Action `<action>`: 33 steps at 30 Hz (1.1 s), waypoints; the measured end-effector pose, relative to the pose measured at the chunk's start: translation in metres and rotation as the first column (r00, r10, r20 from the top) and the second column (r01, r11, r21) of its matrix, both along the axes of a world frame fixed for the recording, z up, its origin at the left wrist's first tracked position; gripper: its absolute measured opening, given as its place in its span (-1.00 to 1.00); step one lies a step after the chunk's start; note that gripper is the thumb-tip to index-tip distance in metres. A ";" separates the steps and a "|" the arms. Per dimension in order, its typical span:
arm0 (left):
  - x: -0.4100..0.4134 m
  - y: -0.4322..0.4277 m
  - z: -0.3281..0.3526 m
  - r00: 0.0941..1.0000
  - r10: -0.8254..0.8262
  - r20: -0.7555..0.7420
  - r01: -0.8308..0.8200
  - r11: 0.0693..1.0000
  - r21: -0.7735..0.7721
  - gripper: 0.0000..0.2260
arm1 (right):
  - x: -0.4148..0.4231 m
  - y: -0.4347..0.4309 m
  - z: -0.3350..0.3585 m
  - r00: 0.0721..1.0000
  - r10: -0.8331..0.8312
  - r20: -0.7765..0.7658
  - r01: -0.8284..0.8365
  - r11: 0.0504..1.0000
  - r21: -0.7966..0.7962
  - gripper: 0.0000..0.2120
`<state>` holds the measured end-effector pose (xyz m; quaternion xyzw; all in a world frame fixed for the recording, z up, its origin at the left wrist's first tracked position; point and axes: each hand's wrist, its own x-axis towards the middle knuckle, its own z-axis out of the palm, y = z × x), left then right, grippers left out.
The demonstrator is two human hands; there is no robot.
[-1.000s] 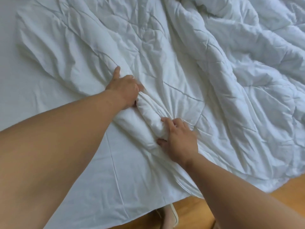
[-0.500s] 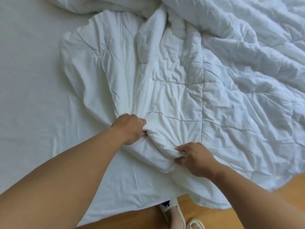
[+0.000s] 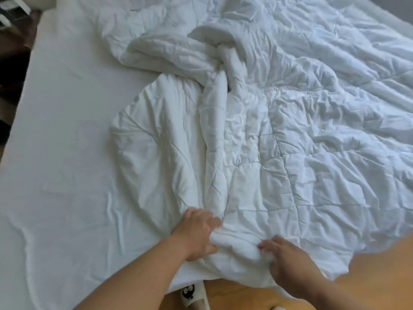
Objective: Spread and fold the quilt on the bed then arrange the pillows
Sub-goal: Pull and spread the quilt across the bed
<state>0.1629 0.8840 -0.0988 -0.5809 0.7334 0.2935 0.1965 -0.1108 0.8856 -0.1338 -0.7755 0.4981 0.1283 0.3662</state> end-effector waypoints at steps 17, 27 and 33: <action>0.200 -0.201 -0.034 0.828 -0.324 0.458 0.461 0.858 -0.227 -0.49 | 0.279 -0.050 -0.042 0.899 -0.430 0.075 0.436 0.894 -0.106 -0.33; 0.209 -0.188 -0.067 0.928 -0.212 0.307 0.294 0.922 -0.252 -0.73 | 0.265 -0.069 -0.056 0.850 -0.511 0.129 0.520 0.852 -0.053 -0.81; 0.224 -0.164 -0.064 0.934 -0.209 0.290 0.270 0.944 -0.190 -0.74 | 0.269 -0.054 -0.039 0.876 -0.471 0.103 0.473 0.881 0.006 -0.82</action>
